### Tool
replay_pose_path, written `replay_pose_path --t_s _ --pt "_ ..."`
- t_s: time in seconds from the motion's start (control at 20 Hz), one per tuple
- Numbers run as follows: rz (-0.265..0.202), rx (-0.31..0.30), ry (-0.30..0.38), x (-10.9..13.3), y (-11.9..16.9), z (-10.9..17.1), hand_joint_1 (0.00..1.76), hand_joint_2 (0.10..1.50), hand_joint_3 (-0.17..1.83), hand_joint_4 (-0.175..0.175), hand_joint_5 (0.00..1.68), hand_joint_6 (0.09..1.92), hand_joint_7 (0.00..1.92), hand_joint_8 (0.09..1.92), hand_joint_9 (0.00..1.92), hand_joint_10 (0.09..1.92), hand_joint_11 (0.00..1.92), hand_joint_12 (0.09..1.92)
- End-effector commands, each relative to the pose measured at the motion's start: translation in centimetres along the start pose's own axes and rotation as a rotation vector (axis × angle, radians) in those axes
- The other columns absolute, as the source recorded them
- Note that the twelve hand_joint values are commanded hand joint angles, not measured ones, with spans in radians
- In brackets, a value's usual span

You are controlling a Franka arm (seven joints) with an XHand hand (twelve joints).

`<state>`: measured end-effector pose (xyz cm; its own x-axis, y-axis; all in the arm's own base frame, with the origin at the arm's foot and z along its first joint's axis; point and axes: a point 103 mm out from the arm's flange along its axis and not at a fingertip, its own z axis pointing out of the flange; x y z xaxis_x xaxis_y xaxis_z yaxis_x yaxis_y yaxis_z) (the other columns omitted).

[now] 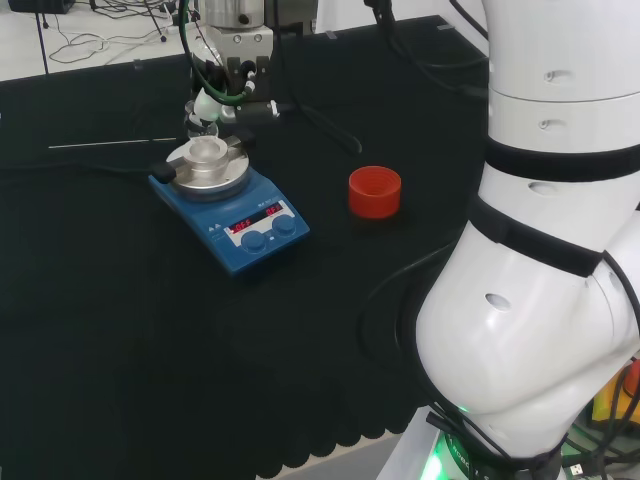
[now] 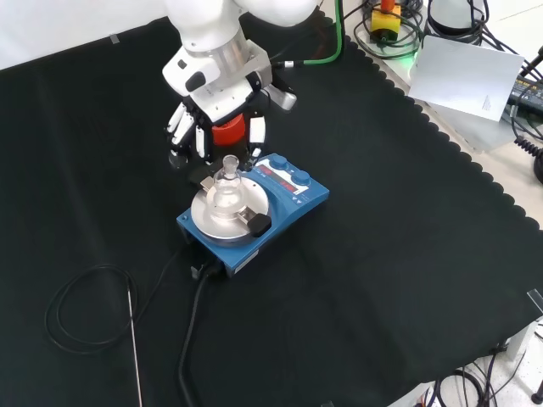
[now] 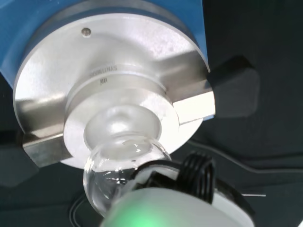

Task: Place the round-bottom flask on the heater.

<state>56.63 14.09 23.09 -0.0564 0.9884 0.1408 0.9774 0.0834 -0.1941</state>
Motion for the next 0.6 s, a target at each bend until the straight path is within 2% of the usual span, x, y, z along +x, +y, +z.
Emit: replay_pose_path --t_s 0.05,0.6 --pt "0.0 0.018 0.005 -0.2 0.1 0.7 1.17 0.58 0.82 -0.013 1.28 0.75 0.37 0.65 0.66 0.57 0.47 1.3" --pt "-0.002 0.036 0.008 -0.4 0.6 1.9 1.17 0.58 0.82 -0.014 1.27 0.75 0.37 0.65 0.66 0.57 0.47 1.3"
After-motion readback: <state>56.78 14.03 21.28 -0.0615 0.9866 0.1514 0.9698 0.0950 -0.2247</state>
